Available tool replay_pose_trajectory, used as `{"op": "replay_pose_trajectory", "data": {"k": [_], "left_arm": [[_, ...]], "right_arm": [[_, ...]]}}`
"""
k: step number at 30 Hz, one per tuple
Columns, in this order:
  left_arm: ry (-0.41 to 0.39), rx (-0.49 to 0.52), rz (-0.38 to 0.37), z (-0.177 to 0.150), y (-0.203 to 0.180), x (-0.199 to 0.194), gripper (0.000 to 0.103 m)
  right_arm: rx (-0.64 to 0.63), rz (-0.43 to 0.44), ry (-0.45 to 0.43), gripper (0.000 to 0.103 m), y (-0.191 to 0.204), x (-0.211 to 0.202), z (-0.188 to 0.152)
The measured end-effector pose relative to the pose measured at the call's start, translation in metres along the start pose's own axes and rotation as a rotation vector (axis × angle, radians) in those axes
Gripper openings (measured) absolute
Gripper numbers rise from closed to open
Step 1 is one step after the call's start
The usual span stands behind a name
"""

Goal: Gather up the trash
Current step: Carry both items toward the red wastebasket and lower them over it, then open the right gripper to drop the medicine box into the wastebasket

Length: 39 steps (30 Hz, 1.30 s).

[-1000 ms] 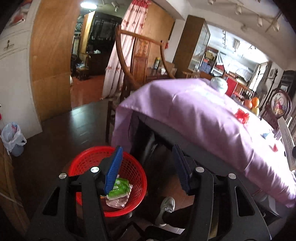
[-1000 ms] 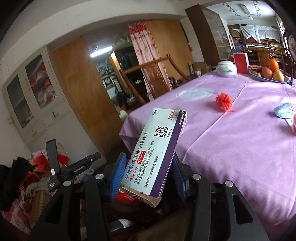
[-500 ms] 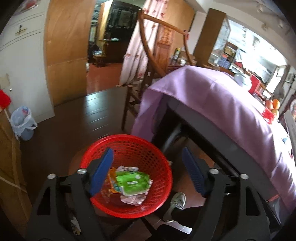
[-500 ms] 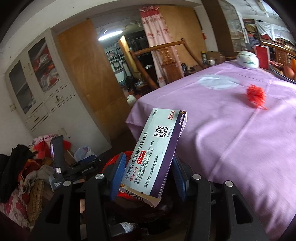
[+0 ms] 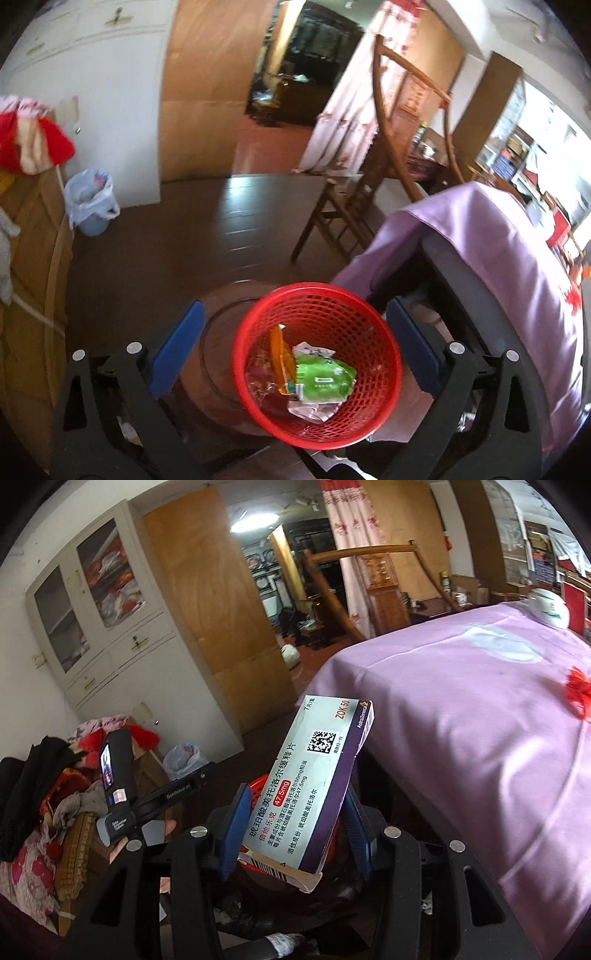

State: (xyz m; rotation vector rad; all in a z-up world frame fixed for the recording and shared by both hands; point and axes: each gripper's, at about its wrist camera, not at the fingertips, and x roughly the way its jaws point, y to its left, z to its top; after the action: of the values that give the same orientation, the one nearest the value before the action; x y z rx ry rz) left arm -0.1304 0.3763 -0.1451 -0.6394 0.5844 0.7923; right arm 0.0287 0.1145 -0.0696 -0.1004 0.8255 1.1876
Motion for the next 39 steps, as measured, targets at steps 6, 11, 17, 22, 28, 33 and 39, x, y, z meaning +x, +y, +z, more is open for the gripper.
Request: {"op": "replay_pose_trajectory", "data": {"k": [6, 11, 17, 22, 28, 33, 39], "left_arm": [[0.013, -0.072, 0.013, 0.005, 0.024, 0.006, 0.095], [0.009, -0.069, 0.051, 0.006, 0.028, 0.006, 0.095], [0.012, -0.091, 0.097, 0.006, 0.041, 0.012, 0.095], [0.041, -0.112, 0.119, 0.003, 0.048, 0.023, 0.095], [0.058, -0.128, 0.132, 0.001, 0.051, 0.027, 0.095], [0.046, -0.122, 0.124, 0.003, 0.049, 0.021, 0.095], [0.032, -0.103, 0.079, 0.003, 0.036, 0.009, 0.095]], "right_arm": [[-0.047, 0.059, 0.056, 0.049, 0.026, 0.037, 0.006], [-0.062, 0.092, 0.100, 0.049, 0.041, 0.070, 0.012], [-0.074, 0.100, 0.144, 0.049, 0.048, 0.101, 0.014], [-0.054, 0.103, 0.179, 0.049, 0.042, 0.120, 0.013], [-0.045, 0.115, 0.240, 0.074, 0.040, 0.159, 0.011], [-0.011, 0.066, 0.217, 0.074, 0.031, 0.158, 0.010], [-0.075, -0.047, 0.061, 0.074, 0.029, 0.088, 0.020]]}}
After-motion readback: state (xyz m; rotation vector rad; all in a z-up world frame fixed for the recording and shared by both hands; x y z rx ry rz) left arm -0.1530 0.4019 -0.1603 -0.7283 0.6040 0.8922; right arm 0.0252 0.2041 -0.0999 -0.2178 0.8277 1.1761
